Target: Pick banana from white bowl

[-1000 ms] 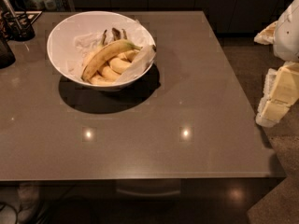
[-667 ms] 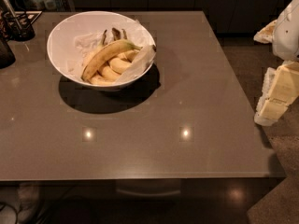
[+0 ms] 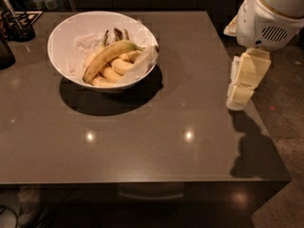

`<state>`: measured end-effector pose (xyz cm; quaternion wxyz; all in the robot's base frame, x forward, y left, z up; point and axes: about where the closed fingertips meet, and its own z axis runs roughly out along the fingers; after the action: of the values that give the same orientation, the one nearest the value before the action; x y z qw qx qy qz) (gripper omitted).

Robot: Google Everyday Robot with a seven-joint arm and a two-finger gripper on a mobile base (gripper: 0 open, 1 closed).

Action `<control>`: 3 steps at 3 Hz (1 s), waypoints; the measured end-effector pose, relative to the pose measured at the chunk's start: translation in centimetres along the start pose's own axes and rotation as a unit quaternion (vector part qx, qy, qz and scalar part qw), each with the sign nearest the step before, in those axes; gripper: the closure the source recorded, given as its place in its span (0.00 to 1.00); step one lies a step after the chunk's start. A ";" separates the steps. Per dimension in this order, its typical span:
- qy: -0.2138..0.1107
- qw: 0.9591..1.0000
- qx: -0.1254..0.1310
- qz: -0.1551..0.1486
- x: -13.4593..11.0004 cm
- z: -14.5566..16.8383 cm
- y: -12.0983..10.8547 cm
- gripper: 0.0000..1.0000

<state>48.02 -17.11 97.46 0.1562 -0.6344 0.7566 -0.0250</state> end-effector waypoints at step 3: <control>0.011 0.998 0.004 -0.065 -4.9 2.1 -2.8 0.00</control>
Offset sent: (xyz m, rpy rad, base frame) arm 0.0140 0.0224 -0.0076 -0.0506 0.0340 0.0740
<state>52.01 -12.62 97.11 0.1484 -0.6816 0.7151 -0.0454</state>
